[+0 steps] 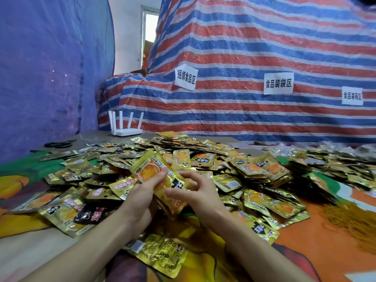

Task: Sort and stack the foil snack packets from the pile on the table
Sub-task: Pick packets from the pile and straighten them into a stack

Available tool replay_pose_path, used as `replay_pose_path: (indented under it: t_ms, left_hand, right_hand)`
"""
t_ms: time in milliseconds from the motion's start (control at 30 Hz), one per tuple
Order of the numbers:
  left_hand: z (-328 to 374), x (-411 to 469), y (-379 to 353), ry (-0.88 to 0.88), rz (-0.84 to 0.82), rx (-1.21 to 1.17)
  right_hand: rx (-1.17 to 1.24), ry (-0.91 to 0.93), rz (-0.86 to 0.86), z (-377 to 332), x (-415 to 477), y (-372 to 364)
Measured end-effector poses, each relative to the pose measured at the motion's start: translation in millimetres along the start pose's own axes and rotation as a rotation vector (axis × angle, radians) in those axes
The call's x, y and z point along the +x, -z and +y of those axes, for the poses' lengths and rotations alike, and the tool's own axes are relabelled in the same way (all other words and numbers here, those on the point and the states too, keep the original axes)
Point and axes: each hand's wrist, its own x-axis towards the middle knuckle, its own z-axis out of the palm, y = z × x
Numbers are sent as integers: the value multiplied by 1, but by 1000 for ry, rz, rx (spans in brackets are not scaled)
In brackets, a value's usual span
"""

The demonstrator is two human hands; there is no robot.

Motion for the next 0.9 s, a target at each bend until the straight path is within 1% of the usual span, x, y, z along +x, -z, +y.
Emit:
replay_pose_path:
  t_ms: [100,133,167,233,333,400,467,567,633,700,800,867,900]
  left_hand:
    - [-2,3,0,-20,-65,31]
    - [-1,4,1,-26,-79,14]
    - [1,4,2,-37,-96,2]
    - [5,3,4,-55,-115,10]
    - [7,1,8,-92,-106,54]
    - [7,-2,7,-99,-133,81]
    - [7,-5,5,-96,-152,91]
    - [6,-4,4,-134,-128,94]
    - [8,-1,4,-176,-63,91]
    - [10,0,5,-211,11,68]
    - [12,1,7,-227,69,24]
    - [12,2,9,-238,95,61]
    - [11,2,10,-259,112,123]
  right_hand:
    - [38,-77,-101,-10,-3,11]
    - [51,-100,-101,-13,-3,16]
    - [65,-133,-70,-17,-3,22]
    - [51,-186,45,-23,-3,39]
    - [-46,-175,253,-33,0,81]
    - [-175,-180,405,-37,6,114]
    - [-357,-164,536,-38,15,142]
    - [-598,-123,664,-31,36,170]
    - [-719,-150,711,-20,50,179]
    - [-812,-191,710,-4,62,182]
    - [-1050,-337,713,17,69,182]
    - [-1169,-422,757,23,68,181]
    - [-1186,-436,779,22,67,178]
